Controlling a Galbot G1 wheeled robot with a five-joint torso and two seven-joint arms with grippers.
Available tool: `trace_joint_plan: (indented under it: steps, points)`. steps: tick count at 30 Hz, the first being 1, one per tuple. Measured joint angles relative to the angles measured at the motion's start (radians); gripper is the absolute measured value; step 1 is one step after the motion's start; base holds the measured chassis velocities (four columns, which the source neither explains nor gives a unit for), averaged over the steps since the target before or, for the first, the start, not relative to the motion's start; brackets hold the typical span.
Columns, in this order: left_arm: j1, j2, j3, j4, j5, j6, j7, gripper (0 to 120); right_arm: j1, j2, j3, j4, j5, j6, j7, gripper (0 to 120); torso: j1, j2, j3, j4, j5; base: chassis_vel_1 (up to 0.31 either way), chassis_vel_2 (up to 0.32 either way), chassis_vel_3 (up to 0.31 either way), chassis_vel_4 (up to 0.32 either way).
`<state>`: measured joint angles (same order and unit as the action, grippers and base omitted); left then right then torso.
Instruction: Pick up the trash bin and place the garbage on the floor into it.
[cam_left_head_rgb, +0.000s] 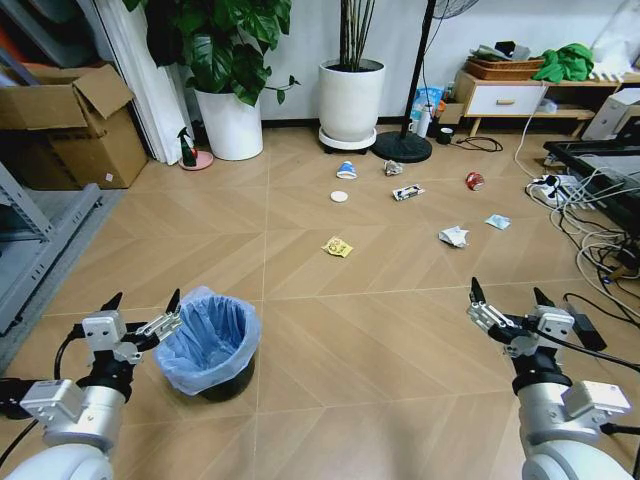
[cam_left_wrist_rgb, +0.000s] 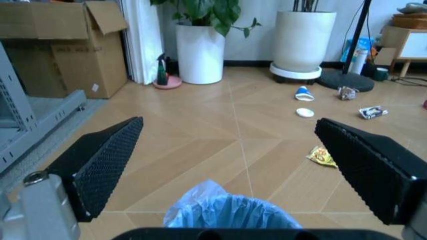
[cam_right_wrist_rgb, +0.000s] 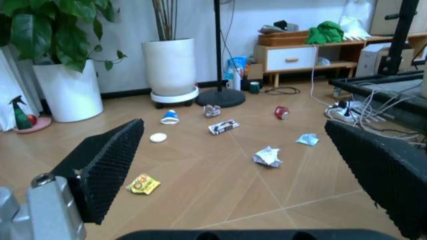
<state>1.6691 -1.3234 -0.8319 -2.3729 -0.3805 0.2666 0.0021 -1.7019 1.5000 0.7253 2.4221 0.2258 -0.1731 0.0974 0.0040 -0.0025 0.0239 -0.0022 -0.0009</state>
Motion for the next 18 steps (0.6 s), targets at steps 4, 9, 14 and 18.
trace_joint_plan:
  steps: [4, 9, 14, 18]
  points:
    - [0.004, -0.003, 0.001, 0.000, -0.001, 0.000, 0.000, 100, 0.002, -0.001, 0.001, -0.005, 0.000, 0.003, -0.001, 100, 0.000, 0.000, 0.000, 0.0000, 0.0000, 0.000, 0.000, 0.000, 0.000]
    - [0.007, -0.003, 0.003, -0.006, -0.001, 0.003, 0.000, 100, 0.004, -0.002, 0.002, -0.006, 0.000, 0.006, -0.002, 100, 0.000, 0.000, 0.000, 0.0000, 0.0000, 0.000, 0.000, 0.000, 0.000]
    - [0.011, 0.006, 0.005, -0.007, -0.005, 0.011, -0.002, 100, 0.007, -0.002, 0.002, -0.003, 0.004, 0.006, -0.003, 100, 0.000, 0.000, 0.000, 0.0000, 0.0000, 0.000, 0.000, 0.000, 0.000]
    - [0.012, 0.016, 0.009, -0.003, -0.025, 0.043, -0.025, 100, 0.010, -0.007, 0.002, -0.005, 0.008, 0.006, -0.004, 100, 0.000, 0.000, 0.000, 0.0000, -0.0001, 0.000, 0.000, 0.000, 0.000]
